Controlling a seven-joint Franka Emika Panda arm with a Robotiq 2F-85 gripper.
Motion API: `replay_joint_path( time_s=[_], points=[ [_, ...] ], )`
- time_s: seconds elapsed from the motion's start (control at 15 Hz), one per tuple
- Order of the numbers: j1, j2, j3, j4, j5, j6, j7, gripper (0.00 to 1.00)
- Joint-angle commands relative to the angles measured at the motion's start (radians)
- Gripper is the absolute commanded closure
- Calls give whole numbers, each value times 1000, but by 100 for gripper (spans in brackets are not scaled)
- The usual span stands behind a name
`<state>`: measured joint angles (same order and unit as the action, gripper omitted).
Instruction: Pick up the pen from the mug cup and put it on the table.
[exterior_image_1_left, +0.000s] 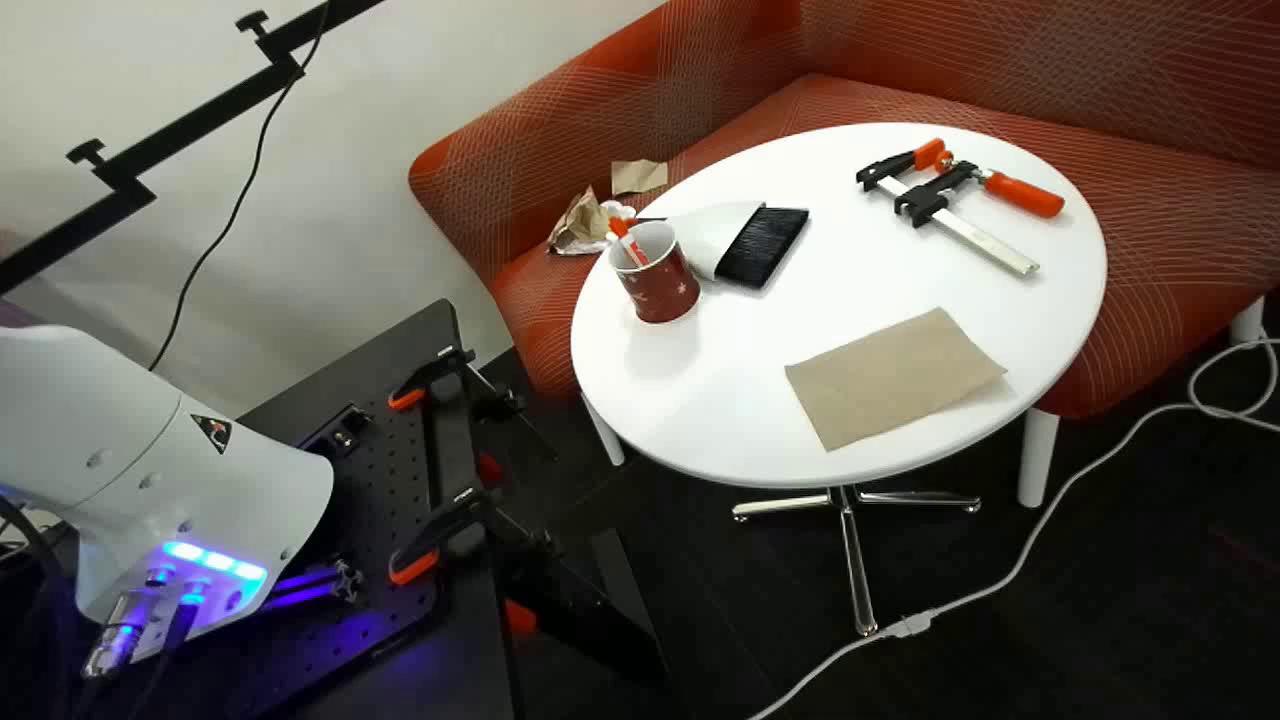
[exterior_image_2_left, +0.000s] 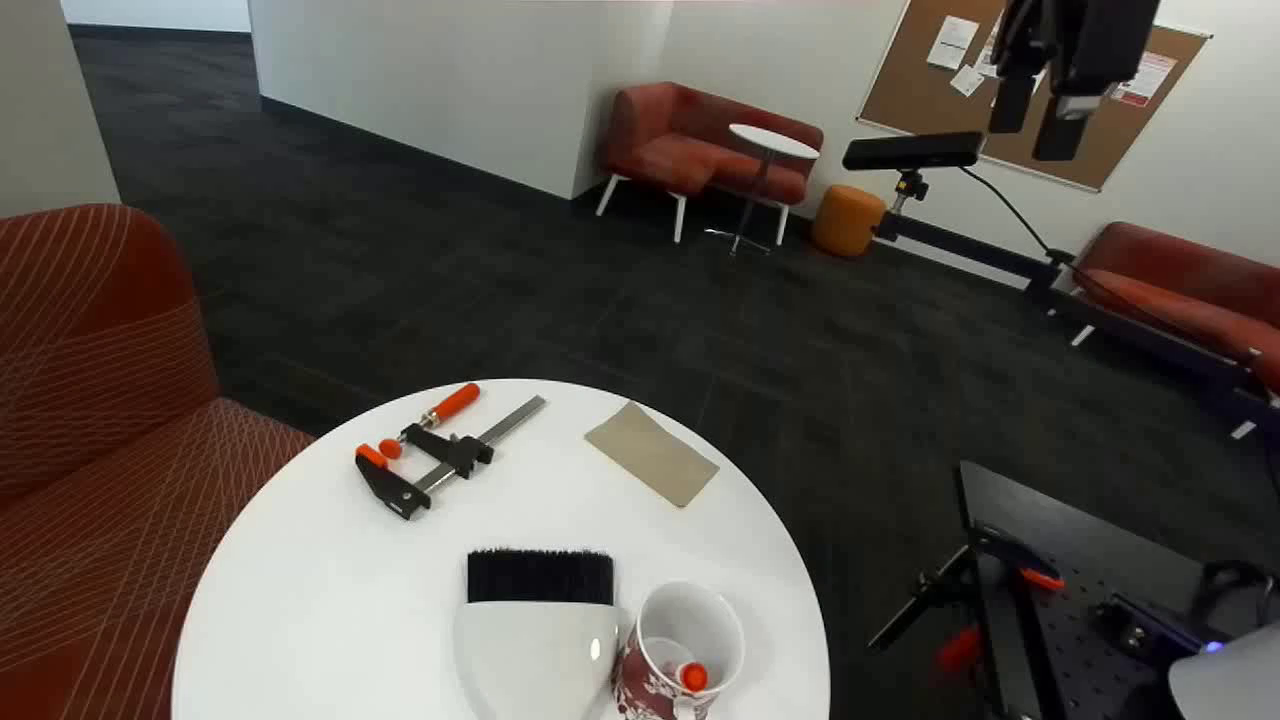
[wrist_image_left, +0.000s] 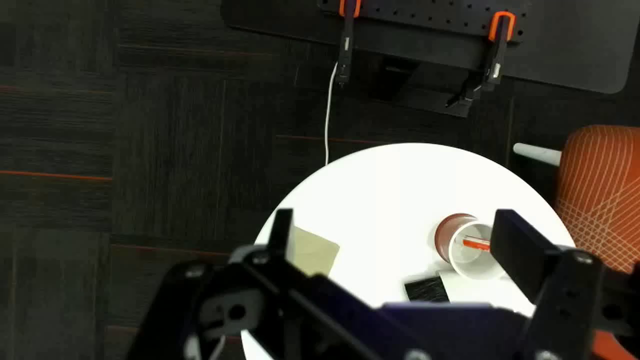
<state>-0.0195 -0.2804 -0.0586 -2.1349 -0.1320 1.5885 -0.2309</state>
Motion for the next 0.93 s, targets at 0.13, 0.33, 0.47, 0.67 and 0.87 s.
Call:
replay_joint_path(
  time_s=[0.13,0.33,0.47,0.67,0.87],
  points=[
    [1,1,-1,2,0,-2,0,0],
    [1,1,-1,2,0,-2,0,0],
    [1,1,-1,2,0,-2,0,0],
    [20,-1,4,-22,11,46,-44,0],
    [48,-6,10,-68,42,118,-111,0]
  ],
)
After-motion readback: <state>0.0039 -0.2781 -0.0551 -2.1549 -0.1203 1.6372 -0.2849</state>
